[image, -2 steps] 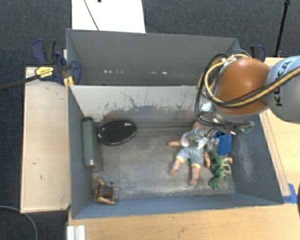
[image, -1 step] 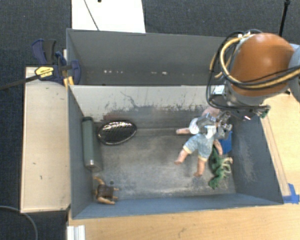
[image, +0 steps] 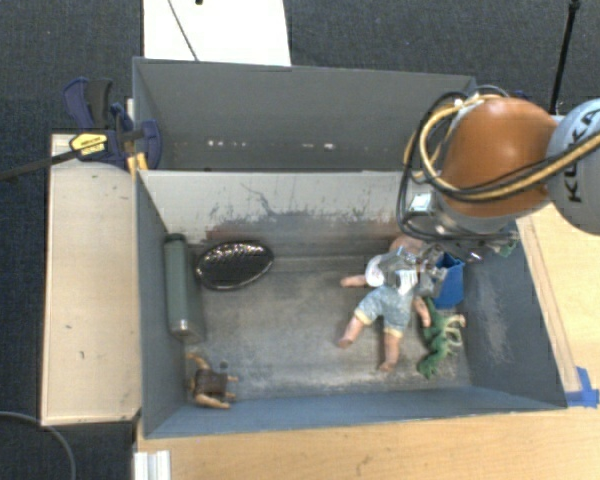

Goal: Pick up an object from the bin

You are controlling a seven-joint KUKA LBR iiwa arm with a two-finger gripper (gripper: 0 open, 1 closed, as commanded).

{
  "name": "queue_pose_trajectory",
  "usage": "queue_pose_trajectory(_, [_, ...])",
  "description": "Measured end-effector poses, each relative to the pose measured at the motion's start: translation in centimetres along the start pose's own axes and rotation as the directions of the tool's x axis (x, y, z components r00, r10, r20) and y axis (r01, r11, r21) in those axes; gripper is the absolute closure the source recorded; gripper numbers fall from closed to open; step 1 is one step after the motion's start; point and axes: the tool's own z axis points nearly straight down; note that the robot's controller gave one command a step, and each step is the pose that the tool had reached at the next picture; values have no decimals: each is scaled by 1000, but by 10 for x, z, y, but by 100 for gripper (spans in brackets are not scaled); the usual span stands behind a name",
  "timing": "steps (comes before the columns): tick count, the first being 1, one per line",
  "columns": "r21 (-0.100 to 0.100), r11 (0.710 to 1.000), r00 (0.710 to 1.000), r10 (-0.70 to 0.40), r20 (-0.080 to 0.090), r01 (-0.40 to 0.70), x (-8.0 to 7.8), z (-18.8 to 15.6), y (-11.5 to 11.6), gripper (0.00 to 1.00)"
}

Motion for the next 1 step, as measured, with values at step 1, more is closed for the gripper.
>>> queue_pose_trajectory(1, [9,1000,1000,19,3,-19,0,-73,-4,100])
